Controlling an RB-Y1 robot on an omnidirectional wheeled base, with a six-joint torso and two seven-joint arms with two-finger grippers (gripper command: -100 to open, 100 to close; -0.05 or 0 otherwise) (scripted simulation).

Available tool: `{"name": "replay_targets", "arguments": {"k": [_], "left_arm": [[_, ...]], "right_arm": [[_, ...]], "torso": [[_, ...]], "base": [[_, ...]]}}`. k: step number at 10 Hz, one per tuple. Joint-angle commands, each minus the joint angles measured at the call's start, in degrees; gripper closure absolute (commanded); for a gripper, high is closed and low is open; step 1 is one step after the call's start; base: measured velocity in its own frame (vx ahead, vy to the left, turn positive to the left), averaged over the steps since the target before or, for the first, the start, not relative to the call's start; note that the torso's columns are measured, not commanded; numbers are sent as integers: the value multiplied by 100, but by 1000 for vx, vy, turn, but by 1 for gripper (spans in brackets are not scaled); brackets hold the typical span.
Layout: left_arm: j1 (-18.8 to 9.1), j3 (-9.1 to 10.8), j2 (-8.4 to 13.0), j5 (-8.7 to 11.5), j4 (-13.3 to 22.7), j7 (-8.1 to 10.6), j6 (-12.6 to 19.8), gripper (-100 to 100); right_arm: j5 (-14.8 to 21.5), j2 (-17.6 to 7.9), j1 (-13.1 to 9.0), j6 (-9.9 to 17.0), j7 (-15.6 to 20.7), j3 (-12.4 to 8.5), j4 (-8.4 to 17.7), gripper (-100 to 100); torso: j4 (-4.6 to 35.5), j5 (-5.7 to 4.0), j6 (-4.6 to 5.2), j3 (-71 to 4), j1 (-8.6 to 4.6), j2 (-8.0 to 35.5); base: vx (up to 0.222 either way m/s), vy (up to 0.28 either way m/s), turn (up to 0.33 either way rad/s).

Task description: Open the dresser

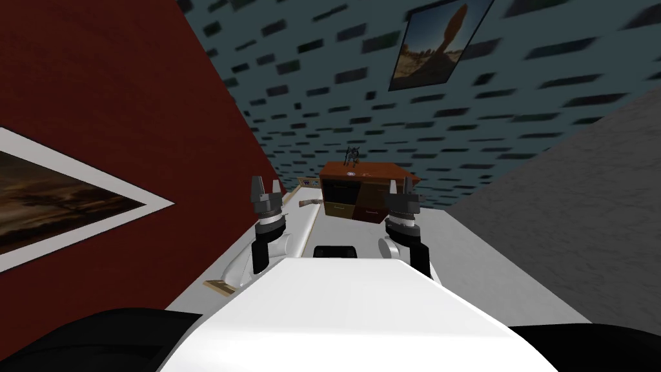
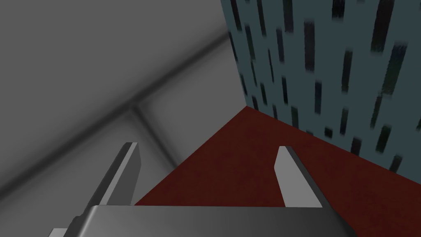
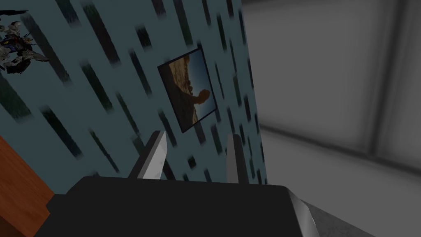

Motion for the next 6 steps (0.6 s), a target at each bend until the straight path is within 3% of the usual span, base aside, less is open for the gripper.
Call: {"name": "replay_targets", "arguments": {"k": [1,4,5,6], "left_arm": [[0,0,0,0,0,0,0,0],[0,0,0,0,0,0,0,0],[0,0,0,0,0,0,0,0],[0,0,0,0,2,0,0,0]], "right_arm": [[0,0,0,0,0,0,0,0],[0,0,0,0,0,0,0,0],[50,-160,3,116,34,-4,38,-100],[100,-280,6,232,68,-8,77,-100]], "torso": [[423,0,0,-844,0,424],[1692,0,0,-3381,0,1693],[2114,0,0,-4227,0,2116],[2303,0,-2,-4621,-1,2310]], "base": [[0,0,0],[0,0,0],[3,-1,114],[-6,-10,185]]}}
